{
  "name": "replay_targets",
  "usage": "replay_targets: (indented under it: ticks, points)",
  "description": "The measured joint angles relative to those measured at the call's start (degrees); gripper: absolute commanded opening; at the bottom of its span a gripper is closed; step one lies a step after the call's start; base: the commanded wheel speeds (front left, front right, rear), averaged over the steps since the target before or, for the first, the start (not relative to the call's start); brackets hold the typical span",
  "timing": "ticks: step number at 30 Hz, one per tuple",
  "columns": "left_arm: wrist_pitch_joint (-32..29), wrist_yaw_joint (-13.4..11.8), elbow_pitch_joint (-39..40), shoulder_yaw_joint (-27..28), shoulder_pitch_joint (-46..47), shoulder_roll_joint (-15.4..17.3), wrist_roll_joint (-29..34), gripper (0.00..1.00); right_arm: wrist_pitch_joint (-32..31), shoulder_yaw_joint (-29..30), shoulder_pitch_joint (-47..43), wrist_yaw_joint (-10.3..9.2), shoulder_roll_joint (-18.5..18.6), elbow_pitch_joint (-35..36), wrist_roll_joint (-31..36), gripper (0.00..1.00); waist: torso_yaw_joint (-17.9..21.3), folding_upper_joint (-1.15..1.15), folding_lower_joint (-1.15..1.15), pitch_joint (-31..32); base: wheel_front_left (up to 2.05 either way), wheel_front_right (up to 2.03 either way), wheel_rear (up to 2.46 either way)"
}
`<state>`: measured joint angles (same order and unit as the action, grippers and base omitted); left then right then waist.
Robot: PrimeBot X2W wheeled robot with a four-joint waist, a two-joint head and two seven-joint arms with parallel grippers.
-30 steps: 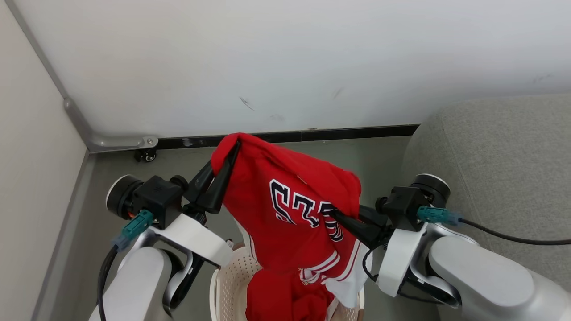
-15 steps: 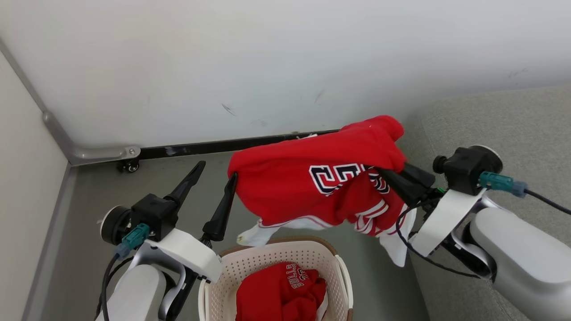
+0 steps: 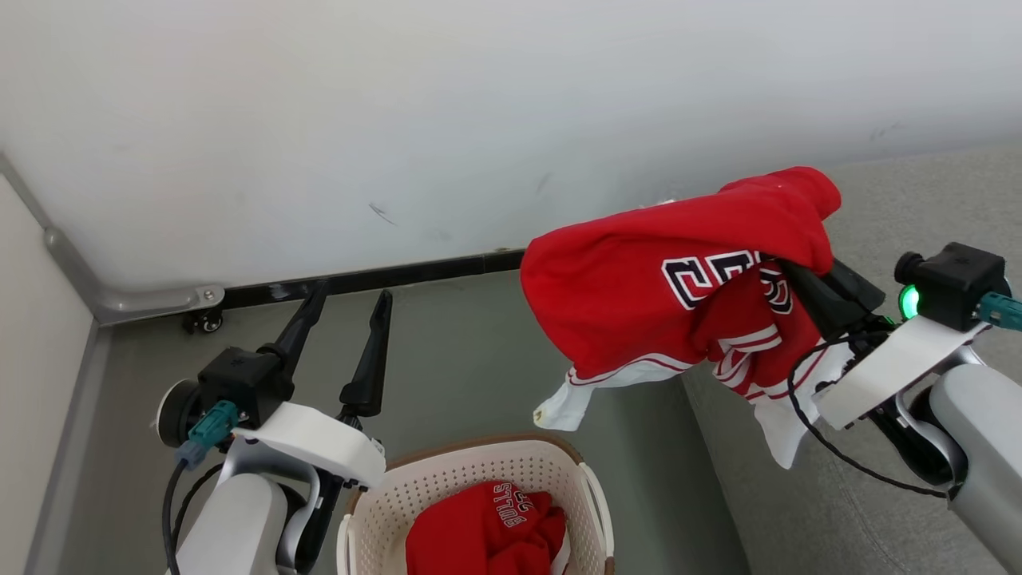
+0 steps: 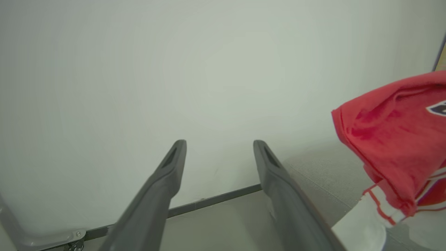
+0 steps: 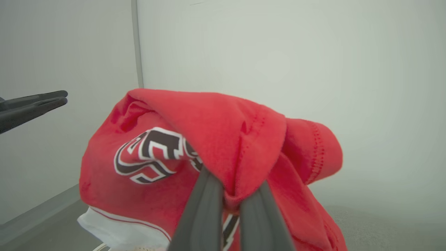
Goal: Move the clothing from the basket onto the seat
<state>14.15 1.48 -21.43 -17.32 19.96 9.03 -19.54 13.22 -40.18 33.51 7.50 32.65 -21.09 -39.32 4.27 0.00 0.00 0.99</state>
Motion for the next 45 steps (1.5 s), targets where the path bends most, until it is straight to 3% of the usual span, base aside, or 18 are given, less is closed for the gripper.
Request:
replay_targets:
  ticks: [14,25,35,45]
  points:
    - [0.3,-0.5,0.5,0.6,-1.2,-1.7,0.0,1.0,0.5,10.9,-9.9,0.0,0.0,1.1,1.6,0.0,4.8,0.0,0.0,0.7,0.0,0.0,0.0]
    - [0.3,-1.0,1.5,1.6,-2.4,-2.2,0.1,1.0,0.6,17.5,-17.3,-0.01,-2.5,4.3,4.5,0.0,9.4,0.0,0.0,0.6,0.0,0.0,0.0]
    - [0.3,-1.6,3.4,3.3,-3.5,-2.2,0.9,1.0,0.0,19.1,-19.7,-0.01,-3.7,7.2,7.3,0.0,13.6,0.0,0.0,-0.2,0.0,0.0,0.0]
    - [0.3,-3.2,6.6,5.9,-4.7,-0.9,2.7,1.0,-2.7,19.2,-17.8,-0.01,-4.2,9.7,7.2,0.0,15.4,0.0,0.0,-2.4,0.0,0.0,0.0]
